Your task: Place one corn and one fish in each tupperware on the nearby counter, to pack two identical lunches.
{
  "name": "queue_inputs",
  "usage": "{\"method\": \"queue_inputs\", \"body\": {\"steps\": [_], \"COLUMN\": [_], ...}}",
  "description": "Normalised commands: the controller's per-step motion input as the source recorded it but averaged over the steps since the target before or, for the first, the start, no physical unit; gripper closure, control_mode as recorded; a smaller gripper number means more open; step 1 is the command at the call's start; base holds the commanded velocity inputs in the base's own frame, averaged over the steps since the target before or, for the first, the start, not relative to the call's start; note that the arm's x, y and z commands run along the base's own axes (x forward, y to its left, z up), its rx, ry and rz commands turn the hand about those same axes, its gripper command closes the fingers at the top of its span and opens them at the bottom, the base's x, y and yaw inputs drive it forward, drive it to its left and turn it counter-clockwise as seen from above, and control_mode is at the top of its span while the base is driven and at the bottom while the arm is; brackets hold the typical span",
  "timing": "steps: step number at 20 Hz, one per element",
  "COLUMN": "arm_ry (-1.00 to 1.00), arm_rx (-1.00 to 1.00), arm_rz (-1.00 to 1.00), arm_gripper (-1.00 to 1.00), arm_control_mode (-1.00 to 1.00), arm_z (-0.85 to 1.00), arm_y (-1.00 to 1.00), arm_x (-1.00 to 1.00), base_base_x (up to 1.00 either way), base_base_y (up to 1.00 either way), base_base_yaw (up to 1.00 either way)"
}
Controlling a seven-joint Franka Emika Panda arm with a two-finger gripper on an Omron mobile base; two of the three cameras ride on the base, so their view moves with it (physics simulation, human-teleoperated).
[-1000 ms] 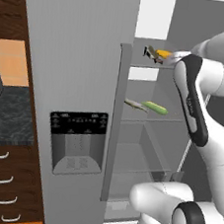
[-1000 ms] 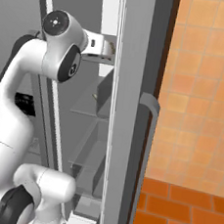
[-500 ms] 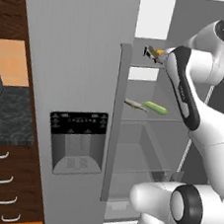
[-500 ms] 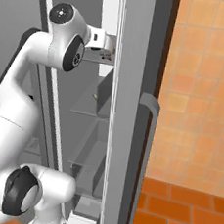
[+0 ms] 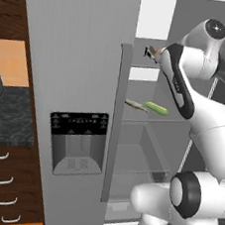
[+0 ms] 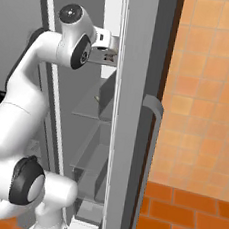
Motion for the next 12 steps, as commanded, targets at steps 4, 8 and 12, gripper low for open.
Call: {"method": "queue_inputs", "body": {"steps": [4,8,12], "arm_ry": [0.02,0.0,0.02], "arm_rx": [0.0,0.0,0.0], "arm_rz": [0.02,0.07,0.06], "arm_gripper": [-1.0,-1.0,-1.0], "arm_control_mode": [-1.0,-1.0,-1.0], "arm_z": [-0.1,0.0,-0.1], "arm_y": [0.0,0.0,0.0], "arm_x": [0.41,0.46,0.41], "base_base_x": [0.0,0.0,0.0], "base_base_y": [0.0,0.0,0.0], "base_base_yaw": [0.0,0.0,0.0]}}
